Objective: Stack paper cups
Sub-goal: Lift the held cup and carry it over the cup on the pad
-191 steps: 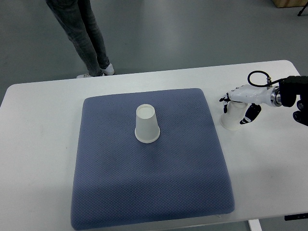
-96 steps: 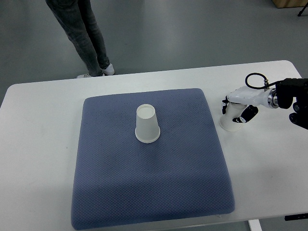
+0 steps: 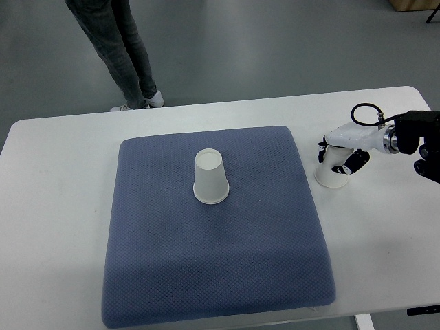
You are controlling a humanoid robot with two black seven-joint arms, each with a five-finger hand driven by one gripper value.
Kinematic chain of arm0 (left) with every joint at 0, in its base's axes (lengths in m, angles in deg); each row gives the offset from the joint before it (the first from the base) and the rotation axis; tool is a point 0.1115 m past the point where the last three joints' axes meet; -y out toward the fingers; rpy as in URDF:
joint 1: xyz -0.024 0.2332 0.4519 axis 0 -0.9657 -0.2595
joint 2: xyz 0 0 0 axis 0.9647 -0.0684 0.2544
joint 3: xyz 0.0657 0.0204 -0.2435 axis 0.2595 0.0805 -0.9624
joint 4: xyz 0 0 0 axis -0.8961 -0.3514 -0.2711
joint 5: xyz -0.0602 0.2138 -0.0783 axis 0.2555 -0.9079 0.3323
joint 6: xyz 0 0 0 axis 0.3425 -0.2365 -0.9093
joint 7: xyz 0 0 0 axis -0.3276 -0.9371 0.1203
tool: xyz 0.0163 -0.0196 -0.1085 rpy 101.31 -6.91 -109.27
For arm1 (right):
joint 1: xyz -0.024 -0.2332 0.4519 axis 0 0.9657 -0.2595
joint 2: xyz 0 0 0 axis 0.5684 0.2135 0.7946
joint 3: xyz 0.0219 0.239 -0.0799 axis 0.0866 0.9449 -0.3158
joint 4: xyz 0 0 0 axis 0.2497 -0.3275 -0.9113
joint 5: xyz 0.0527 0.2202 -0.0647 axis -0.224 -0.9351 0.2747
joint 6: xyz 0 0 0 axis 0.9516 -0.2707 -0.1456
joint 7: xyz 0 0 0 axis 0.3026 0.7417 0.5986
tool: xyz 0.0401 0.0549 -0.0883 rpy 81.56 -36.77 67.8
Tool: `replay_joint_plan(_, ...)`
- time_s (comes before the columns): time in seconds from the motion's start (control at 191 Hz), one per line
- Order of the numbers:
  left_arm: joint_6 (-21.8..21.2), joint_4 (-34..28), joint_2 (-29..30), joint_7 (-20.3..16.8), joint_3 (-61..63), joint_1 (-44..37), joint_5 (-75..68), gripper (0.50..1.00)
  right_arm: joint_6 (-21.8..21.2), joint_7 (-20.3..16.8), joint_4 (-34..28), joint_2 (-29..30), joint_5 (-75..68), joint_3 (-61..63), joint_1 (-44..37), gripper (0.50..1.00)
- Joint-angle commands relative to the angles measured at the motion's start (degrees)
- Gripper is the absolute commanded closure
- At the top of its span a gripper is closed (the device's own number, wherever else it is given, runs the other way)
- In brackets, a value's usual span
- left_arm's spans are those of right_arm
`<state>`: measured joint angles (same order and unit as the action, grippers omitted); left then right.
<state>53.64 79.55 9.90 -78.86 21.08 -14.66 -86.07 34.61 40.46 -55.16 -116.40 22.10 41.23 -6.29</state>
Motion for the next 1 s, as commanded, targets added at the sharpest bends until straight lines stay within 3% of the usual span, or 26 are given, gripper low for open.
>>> replay_joint_plan(0.0, 0.0, 0.0, 0.0, 0.0, 0.1, 0.0, 0.0, 0.500, 0.0, 0.1, 0.0, -0.3, -0.1, 0.2, -0.4, 1.000)
replay_joint_plan(0.565, 0.0, 0.0, 0.0, 0.0, 0.1, 0.0, 0.0, 0.500, -3.2, 2.1, -1.8, -2.5, -0.9, 0.6, -9.3, 1.000)
replay_joint_plan(0.994, 0.0, 0.0, 0.0, 0.0, 0.0, 0.0, 0.0, 0.500, -10.3, 2.5, -11.6, -1.9, -1.3, 1.5, -20.9, 1.000)
